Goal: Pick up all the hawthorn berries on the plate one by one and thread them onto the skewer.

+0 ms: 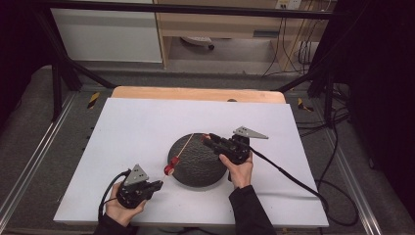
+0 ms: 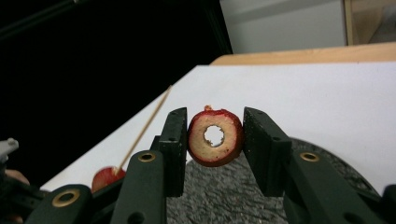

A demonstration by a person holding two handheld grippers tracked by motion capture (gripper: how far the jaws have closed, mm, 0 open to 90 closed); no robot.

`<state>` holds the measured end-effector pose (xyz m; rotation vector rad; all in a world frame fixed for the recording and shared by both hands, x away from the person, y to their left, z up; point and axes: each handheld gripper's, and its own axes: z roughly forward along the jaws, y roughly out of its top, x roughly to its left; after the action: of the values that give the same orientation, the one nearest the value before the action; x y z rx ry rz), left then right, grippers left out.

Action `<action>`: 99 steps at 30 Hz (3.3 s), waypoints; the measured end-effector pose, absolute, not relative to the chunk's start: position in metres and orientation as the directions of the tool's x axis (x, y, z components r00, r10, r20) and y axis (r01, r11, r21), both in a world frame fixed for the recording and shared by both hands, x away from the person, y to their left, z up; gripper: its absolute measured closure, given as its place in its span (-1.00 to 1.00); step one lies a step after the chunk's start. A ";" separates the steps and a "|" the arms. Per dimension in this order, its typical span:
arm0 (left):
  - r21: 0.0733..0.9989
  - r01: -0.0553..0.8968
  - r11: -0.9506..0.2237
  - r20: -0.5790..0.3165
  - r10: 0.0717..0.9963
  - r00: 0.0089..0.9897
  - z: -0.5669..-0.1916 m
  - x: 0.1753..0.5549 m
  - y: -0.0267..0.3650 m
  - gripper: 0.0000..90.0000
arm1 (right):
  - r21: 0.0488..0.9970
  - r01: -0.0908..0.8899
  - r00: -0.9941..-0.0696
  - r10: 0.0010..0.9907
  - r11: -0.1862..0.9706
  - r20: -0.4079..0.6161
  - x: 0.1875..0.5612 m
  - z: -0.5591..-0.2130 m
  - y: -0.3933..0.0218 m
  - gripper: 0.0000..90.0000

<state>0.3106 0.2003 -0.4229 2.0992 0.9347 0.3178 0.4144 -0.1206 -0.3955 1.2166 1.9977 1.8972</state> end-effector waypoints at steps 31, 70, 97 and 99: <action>0.730 0.564 -0.385 -0.174 0.693 0.699 -0.425 0.305 0.177 0.97 | 0.941 0.288 -0.687 0.647 -0.177 0.332 0.419 -0.391 -0.124 0.38; 0.723 0.596 -0.349 -0.234 0.688 0.686 -0.428 0.305 0.171 0.97 | 0.946 0.274 -0.698 0.641 -0.173 0.320 0.416 -0.395 -0.121 0.38; 0.720 0.600 -0.349 -0.235 0.691 0.684 -0.430 0.305 0.171 0.97 | 0.946 0.281 -0.698 0.642 -0.162 0.317 0.416 -0.395 -0.121 0.38; 0.719 0.600 -0.350 -0.235 0.691 0.684 -0.430 0.305 0.171 0.97 | 0.946 0.281 -0.699 0.640 -0.164 0.319 0.416 -0.395 -0.121 0.38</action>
<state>0.3048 0.1706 -0.4298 2.0616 0.9907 0.1380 0.4163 -0.1208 -0.3954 1.0560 1.8341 1.9428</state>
